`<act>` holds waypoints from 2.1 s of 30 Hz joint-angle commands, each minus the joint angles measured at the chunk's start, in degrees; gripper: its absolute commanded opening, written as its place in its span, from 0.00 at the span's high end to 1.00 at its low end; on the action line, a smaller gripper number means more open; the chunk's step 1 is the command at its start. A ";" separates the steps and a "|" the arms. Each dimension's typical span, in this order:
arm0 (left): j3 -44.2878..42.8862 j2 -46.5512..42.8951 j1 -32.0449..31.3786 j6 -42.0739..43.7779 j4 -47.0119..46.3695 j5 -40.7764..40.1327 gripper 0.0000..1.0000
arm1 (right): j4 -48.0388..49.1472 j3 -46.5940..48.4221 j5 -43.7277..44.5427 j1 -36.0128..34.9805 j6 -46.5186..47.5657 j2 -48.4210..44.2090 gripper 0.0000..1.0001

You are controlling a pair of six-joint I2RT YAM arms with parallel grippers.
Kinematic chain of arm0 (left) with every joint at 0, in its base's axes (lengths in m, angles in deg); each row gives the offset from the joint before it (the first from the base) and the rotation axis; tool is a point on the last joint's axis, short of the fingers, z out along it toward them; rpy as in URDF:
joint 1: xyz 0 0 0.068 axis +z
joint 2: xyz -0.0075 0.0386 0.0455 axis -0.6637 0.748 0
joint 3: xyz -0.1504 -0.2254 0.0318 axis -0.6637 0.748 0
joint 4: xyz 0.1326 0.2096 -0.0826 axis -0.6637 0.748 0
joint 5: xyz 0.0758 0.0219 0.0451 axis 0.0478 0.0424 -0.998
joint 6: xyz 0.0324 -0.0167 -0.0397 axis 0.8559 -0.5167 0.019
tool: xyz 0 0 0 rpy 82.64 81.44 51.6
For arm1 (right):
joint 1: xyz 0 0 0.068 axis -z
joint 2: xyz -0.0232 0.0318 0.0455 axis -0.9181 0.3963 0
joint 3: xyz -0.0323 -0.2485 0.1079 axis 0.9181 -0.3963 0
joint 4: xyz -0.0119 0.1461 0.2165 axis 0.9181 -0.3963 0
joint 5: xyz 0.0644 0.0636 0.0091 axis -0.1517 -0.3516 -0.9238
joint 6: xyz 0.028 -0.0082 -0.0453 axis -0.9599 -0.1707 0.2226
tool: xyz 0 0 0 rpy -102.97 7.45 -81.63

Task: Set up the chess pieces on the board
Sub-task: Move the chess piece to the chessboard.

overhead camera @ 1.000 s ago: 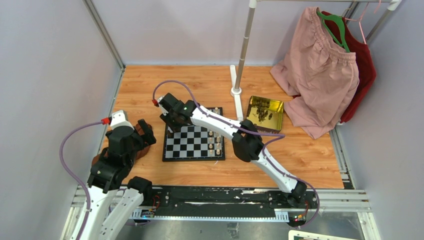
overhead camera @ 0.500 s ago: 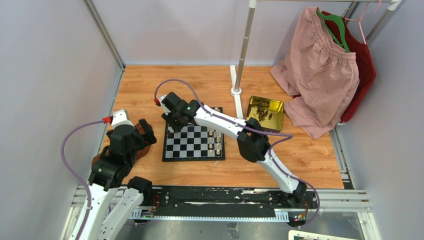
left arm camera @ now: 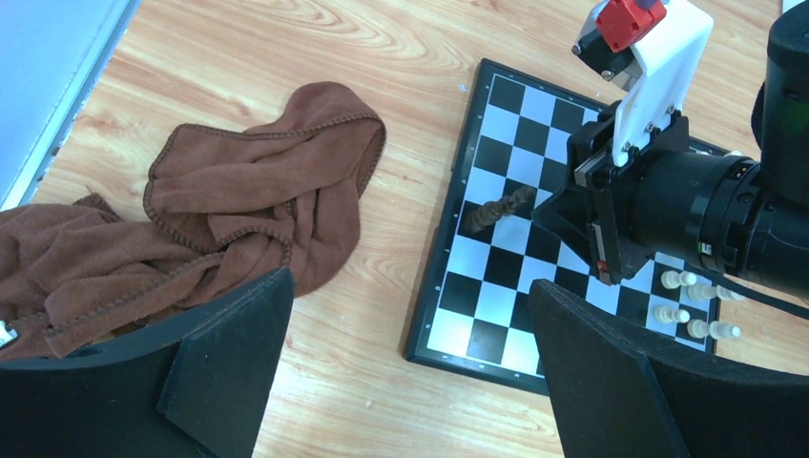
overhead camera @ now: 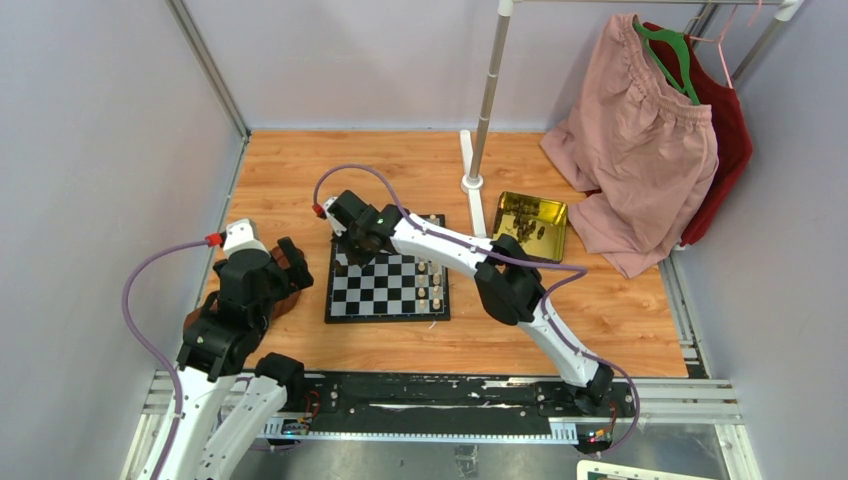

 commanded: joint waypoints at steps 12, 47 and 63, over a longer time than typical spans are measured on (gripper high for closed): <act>-1.90 1.61 -0.43 0.69 -0.61 -1.01 0.00 | 1.64 0.52 -1.44 0.81 -0.26 0.00 1.00; -2.00 2.79 -0.43 0.90 -0.89 -1.36 0.00 | 3.18 2.36 -4.80 1.00 -2.59 4.09 1.00; -2.05 3.20 -0.41 1.36 -0.87 -1.29 0.00 | 4.53 3.23 -5.82 1.35 -2.82 5.40 1.00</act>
